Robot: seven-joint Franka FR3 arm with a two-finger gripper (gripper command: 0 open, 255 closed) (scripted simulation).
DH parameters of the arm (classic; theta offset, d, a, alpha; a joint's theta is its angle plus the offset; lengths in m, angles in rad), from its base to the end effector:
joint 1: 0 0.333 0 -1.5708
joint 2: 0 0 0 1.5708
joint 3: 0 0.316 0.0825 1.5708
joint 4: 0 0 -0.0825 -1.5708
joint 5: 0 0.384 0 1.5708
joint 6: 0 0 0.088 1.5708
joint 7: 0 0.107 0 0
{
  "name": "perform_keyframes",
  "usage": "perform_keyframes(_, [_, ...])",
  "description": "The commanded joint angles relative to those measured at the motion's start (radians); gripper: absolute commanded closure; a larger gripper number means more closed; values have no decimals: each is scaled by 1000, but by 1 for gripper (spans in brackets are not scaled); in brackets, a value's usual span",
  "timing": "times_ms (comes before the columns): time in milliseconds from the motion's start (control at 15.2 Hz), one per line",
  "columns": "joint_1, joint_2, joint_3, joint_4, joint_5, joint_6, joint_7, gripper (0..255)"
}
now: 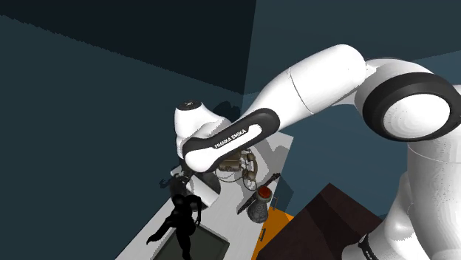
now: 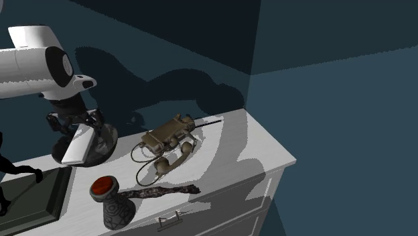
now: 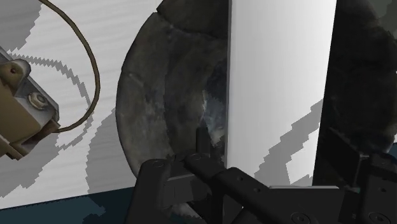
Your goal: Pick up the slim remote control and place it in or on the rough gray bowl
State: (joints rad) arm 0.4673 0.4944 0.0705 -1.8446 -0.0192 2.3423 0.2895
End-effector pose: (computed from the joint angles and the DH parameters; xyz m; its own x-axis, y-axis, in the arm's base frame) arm 0.5552 0.3274 0.2585 0.9681 0.2505 -0.0011 0.2504 -0.9679 -0.0201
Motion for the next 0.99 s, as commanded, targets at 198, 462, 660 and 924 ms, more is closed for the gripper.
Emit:
perform_keyframes(198, [0,0,0,-1,0,0,0,0])
perform_keyframes(462, [-4,-77,3,21,6,-98,-4,0])
perform_keyframes(660, [-4,-77,3,21,6,-98,-4,0])
perform_keyframes(924, [-4,-77,3,21,6,-98,-4,0])
